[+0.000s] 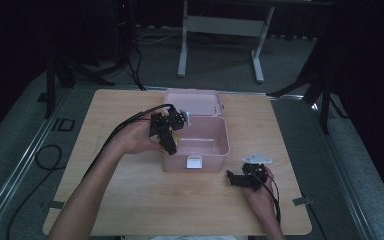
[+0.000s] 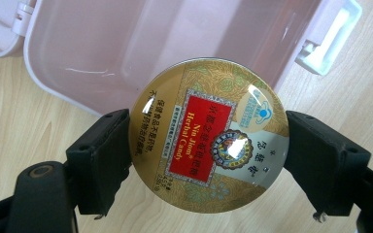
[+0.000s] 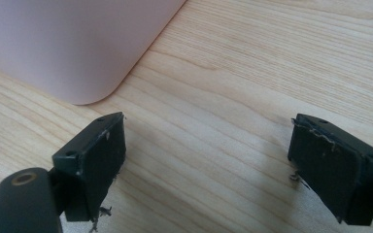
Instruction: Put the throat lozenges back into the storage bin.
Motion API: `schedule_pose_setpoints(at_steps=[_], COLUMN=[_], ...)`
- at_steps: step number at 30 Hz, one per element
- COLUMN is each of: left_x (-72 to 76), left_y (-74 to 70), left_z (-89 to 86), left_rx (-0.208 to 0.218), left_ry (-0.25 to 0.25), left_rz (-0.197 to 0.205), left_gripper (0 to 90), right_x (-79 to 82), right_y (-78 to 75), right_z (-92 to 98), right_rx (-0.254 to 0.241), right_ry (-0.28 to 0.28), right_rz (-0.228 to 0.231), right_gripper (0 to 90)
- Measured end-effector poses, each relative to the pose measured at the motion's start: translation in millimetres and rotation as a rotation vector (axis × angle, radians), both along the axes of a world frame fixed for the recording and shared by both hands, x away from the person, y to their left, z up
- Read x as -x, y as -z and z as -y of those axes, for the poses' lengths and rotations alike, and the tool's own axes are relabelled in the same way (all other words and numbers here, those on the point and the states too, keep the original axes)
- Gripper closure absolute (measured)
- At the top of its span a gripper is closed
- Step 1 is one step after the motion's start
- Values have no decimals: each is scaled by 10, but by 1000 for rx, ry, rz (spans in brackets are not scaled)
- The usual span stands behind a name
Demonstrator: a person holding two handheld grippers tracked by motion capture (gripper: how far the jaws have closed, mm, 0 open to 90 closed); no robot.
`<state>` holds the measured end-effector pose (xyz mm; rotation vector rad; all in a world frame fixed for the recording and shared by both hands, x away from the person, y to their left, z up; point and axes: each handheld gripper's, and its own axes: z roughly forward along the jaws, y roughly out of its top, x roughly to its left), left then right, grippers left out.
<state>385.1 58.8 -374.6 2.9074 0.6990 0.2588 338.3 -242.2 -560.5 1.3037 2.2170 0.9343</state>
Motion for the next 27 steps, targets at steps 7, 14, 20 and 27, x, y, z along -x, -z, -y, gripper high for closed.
schedule_pose_setpoints(at_steps=[7,14,20,27], left_x=[-26,-55,-80,-98], left_y=[21,37,47,50], left_z=[35,57,75,83], left_rx=[3,-1,-1,0], left_ry=[2,-2,-3,-7], left_rz=[-2,-9,-12,-15], left_gripper=[210,210,210,209], right_x=[-5,-4,-4,-4], right_y=[0,0,0,0], right_z=[-3,-3,-3,-3], right_rx=[-1,-1,-1,-1], right_ry=[-1,-1,-1,-1], right_rz=[-1,-2,-1,-1], right_gripper=[131,131,131,131])
